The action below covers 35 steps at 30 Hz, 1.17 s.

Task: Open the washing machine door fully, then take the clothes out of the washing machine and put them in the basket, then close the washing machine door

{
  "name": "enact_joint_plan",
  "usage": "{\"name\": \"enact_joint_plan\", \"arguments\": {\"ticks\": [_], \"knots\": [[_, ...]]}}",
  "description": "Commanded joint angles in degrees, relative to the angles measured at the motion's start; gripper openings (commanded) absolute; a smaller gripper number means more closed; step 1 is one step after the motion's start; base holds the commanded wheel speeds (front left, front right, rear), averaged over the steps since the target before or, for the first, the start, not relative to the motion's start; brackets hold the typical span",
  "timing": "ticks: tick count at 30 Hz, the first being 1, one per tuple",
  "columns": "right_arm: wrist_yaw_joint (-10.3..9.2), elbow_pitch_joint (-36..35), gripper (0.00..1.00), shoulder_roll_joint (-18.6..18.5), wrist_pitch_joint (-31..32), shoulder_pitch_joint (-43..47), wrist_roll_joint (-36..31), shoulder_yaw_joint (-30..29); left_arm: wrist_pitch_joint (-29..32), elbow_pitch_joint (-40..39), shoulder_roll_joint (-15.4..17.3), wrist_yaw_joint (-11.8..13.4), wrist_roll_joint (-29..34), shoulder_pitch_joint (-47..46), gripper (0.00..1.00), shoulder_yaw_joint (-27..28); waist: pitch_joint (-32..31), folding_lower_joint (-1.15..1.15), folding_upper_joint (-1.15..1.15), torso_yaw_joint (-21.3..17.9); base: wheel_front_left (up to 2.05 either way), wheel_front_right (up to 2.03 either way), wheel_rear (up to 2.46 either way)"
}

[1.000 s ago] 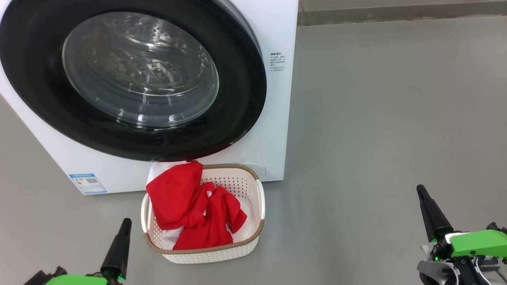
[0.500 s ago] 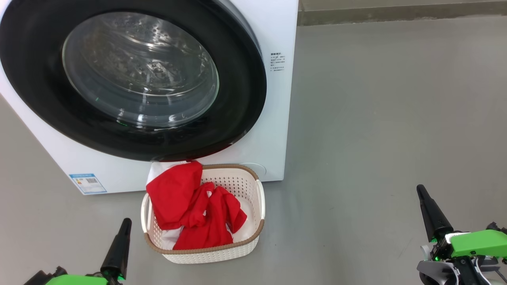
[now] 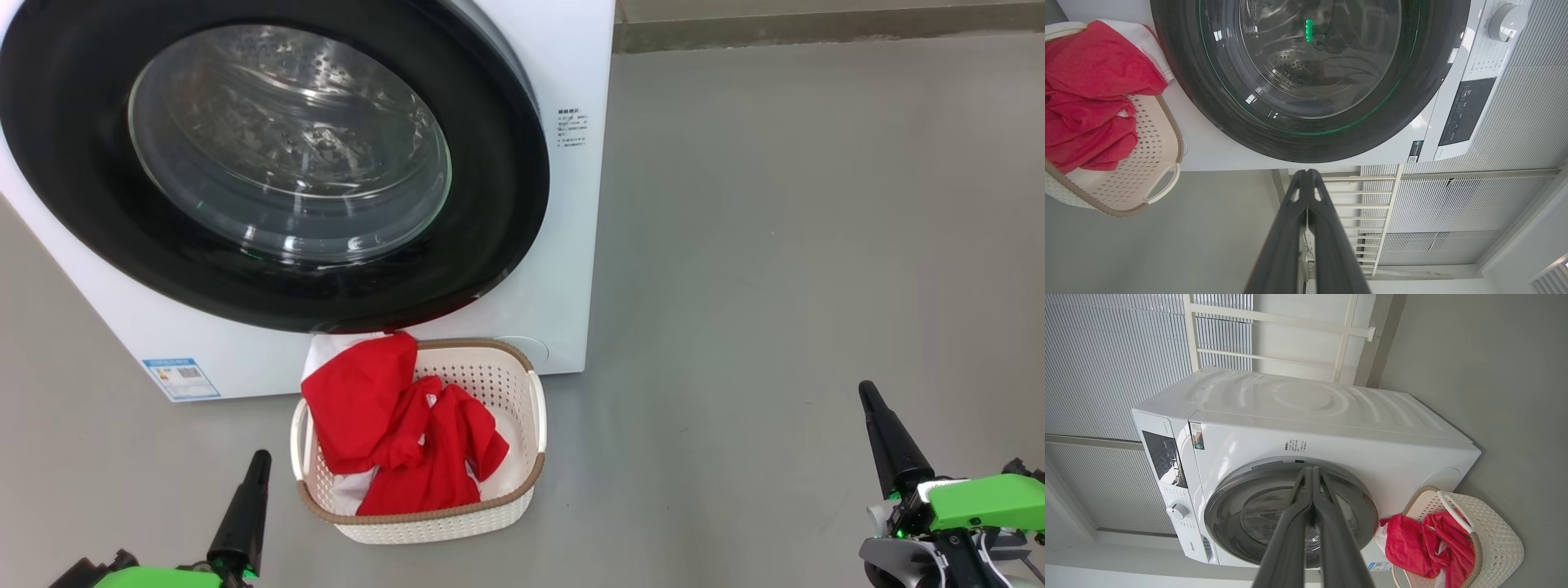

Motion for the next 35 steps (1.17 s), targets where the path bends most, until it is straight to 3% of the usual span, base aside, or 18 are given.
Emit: {"name": "enact_joint_plan", "arguments": {"ticks": [1,35], "knots": [[0.03,-1.7,0.0,-0.5,0.3,-2.5,0.4,1.0,0.2,-1.5,0.6,-0.4,-0.3,-2.3,0.0,2.1,0.0,0.0,0.0,0.0,0.0,0.0,0.0],[0.03,-1.7,0.0,-0.5,0.3,-2.5,0.4,1.0,0.2,-1.5,0.6,-0.4,-0.3,-2.3,0.0,2.1,0.0,0.0,0.0,0.0,0.0,0.0,0.0]]}}
